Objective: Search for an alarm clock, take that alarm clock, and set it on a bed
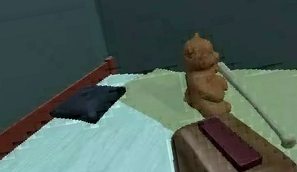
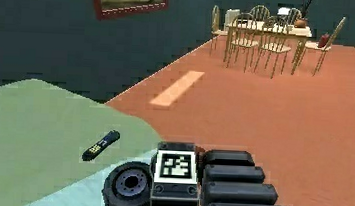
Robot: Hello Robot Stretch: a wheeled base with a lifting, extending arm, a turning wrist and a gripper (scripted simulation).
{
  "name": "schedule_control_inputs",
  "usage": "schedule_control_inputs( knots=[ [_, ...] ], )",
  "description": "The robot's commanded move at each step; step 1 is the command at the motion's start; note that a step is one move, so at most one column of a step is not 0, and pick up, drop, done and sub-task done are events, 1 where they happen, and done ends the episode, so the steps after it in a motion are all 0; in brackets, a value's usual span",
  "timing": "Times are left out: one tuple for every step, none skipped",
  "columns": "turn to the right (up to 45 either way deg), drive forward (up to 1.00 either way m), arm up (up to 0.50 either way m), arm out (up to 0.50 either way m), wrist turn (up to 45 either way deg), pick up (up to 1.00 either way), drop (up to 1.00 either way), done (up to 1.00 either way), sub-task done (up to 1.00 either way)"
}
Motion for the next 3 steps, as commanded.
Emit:
schedule_control_inputs(
  knots=[
    [-45.0, 0.0, 0.0, 0.0, 0.0, 0.0, 0.0, 0.0, 0.0],
    [-6.0, 0.0, 0.0, 0.0, 0.0, 0.0, 0.0, 0.0, 0.0],
    [0.0, 0.0, 0.0, 0.48, 0.0, 0.0, 0.0, 0.0, 0.0]
  ],
)
